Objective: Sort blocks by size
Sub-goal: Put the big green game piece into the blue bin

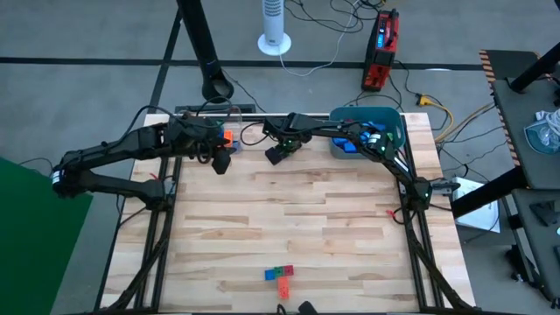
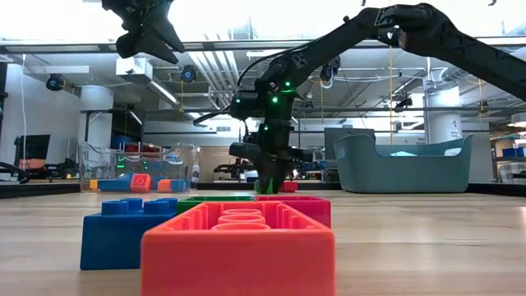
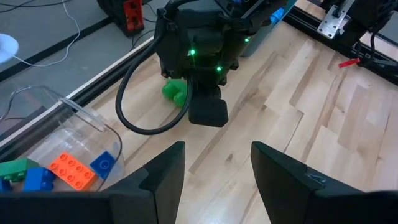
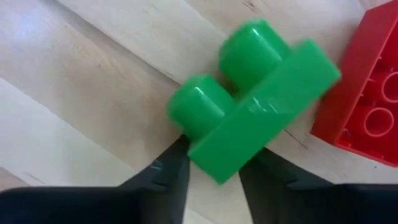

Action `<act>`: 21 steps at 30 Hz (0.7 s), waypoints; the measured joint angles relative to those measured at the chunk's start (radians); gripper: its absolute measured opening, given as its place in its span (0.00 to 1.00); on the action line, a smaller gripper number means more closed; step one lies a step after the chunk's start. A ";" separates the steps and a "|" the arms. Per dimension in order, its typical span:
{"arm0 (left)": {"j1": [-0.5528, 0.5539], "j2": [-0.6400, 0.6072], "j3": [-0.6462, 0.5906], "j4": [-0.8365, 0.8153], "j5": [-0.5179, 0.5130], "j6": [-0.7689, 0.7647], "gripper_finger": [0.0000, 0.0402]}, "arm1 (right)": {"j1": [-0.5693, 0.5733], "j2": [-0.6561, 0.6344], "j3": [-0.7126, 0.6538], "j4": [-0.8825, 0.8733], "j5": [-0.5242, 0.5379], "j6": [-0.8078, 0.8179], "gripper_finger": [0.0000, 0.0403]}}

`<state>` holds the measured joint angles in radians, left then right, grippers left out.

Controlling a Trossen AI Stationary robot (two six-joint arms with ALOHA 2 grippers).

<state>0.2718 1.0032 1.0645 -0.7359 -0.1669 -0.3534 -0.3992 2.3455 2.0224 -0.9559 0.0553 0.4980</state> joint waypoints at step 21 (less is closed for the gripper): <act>0.000 -0.001 0.000 0.000 0.001 -0.022 0.42 | 0.053 -0.161 0.076 -0.154 -0.125 -0.486 0.02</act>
<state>0.2715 1.0023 1.0645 -0.7361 -0.1654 -0.3753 -0.3459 2.1844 2.0984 -1.1095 -0.0693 0.0117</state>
